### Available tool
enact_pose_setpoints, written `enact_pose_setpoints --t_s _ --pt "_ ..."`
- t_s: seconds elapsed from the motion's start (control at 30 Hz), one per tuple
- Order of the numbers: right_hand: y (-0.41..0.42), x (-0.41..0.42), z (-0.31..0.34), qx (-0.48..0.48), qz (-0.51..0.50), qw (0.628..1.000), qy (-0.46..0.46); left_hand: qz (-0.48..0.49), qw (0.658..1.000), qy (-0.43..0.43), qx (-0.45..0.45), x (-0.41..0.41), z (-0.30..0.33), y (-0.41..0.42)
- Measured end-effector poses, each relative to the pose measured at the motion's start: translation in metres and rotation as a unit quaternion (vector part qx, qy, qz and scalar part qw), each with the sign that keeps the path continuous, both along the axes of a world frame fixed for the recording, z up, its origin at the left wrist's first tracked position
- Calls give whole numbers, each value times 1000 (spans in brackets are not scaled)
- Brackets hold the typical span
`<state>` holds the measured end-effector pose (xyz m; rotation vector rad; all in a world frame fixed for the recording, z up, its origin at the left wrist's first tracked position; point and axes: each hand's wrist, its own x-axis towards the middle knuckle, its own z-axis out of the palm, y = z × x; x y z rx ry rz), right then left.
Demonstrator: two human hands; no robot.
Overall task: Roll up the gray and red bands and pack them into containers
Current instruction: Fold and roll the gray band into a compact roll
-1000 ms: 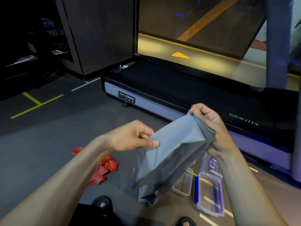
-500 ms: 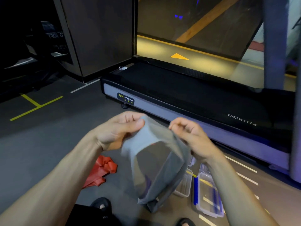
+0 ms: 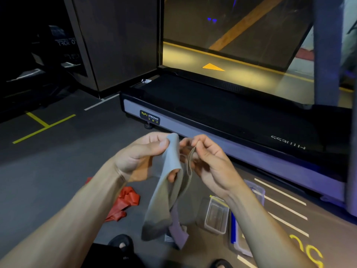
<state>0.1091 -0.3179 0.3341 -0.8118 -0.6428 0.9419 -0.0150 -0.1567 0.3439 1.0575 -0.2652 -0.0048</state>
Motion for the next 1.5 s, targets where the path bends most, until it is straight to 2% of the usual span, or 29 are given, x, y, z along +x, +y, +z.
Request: enact_pose_setpoints --t_s 0.07,0.13,0.27,0.4,0.5,0.6,0.7,0.73,0.8,0.9,0.97,1.0,1.17,1.5 --pt "1 1 4 36 29 999 14 22 999 42 26 1 -3 1" --pt "2 -2 8 47 55 997 -9 20 996 70 55 3 -6 3" --pt "5 -7 6 -2 44 993 -107 -5 990 84 115 4 -10 6" --pt "4 -4 2 -70 23 978 -194 40 981 84 173 4 -11 6" --pt "0 2 5 -105 0 949 -298 51 964 70 250 6 -13 7" --pt "-5 11 9 -145 5 906 -398 47 955 100 276 7 -16 9" --pt "-10 22 10 -178 15 874 -452 32 939 110 326 9 -15 6" --pt "-11 24 11 -176 12 876 -449 28 934 114 337 10 -16 7" --pt "-13 26 13 -150 -9 903 -403 22 926 124 355 11 -16 7" --pt "-18 28 19 -89 -47 963 -250 25 922 144 360 10 -22 9" --pt "-20 30 22 -57 -53 984 -160 38 921 141 362 11 -26 10" --pt "-22 31 24 -50 -56 987 -143 44 922 137 360 12 -26 9" --pt "-24 36 24 -45 -66 988 -133 93 918 120 368 19 -27 7" --pt "-27 38 24 -32 -82 990 -107 107 919 107 364 17 -20 3"
